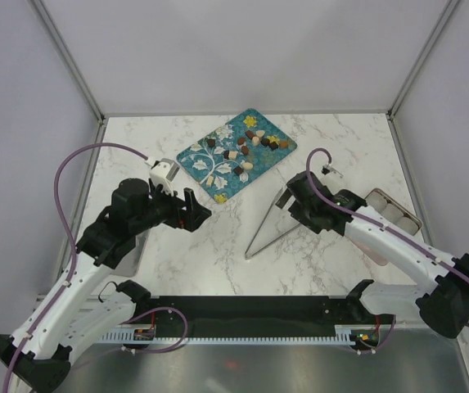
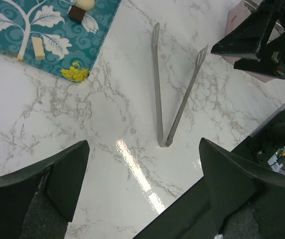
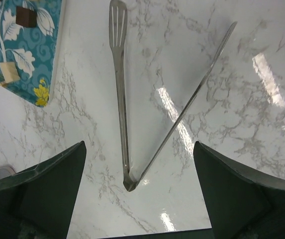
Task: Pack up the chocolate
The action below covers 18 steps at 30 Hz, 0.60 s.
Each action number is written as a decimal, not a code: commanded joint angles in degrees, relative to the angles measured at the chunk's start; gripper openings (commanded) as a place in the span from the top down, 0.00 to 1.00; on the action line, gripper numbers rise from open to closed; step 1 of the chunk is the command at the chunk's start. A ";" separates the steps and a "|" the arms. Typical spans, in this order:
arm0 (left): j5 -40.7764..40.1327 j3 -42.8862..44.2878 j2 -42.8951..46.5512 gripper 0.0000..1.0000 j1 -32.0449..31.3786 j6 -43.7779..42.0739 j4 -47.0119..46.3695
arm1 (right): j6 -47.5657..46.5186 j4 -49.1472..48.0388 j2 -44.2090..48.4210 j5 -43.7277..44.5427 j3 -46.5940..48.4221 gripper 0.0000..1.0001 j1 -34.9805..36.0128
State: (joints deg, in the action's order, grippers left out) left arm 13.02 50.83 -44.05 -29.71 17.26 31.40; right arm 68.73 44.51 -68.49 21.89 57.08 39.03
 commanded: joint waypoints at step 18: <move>-9.68 -2.93 3.54 0.00 -0.17 -2.05 2.00 | 25.31 0.93 -24.67 0.53 6.64 0.02 12.30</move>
State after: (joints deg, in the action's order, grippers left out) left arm 4.58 48.23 -40.86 -29.71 16.84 34.15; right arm 89.41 45.50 -92.05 22.68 61.89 51.16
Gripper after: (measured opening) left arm 0.993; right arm 0.982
